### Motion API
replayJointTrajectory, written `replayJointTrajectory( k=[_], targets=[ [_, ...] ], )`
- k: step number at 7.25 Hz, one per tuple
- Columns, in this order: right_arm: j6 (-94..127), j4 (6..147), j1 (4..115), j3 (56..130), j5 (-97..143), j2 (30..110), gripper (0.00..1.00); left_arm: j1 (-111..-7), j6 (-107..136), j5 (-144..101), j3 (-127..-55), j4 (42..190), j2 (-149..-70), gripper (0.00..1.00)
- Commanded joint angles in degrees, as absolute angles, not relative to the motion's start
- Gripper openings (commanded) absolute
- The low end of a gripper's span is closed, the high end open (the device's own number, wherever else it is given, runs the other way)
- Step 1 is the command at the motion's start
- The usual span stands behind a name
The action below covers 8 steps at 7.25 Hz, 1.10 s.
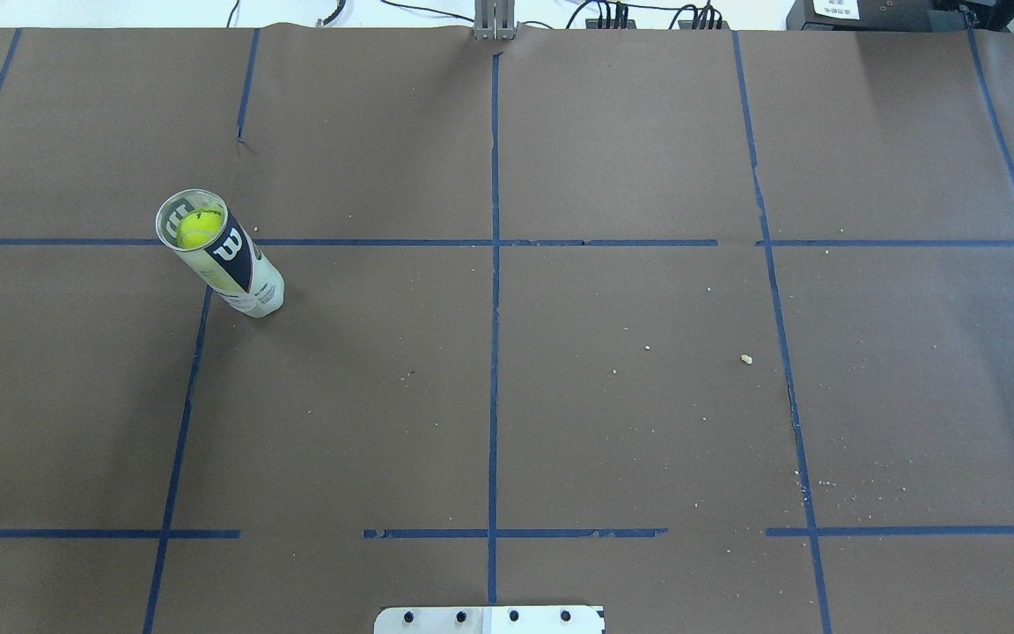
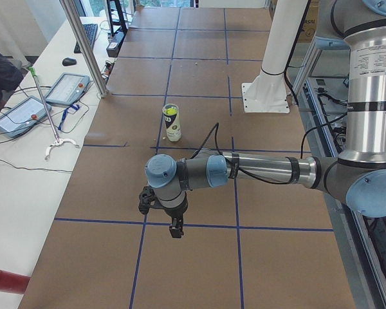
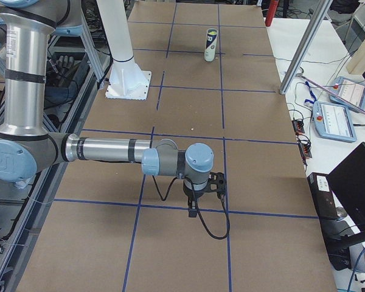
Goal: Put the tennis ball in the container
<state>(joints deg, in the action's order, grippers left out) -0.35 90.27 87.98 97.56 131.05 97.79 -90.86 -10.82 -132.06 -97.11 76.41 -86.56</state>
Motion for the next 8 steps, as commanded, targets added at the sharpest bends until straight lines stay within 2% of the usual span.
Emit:
replayJointTrajectory(
  k=[1, 8],
  targets=[
    [-0.4, 90.3, 88.0, 97.6, 131.0, 97.8, 1.00, -90.8, -11.2, -132.3, -95.4, 76.9, -86.1, 1.00],
    [-0.4, 90.3, 88.0, 97.6, 131.0, 97.7, 1.00, -90.8, -11.3, -132.2, -96.3, 76.8, -86.7, 1.00]
  ],
)
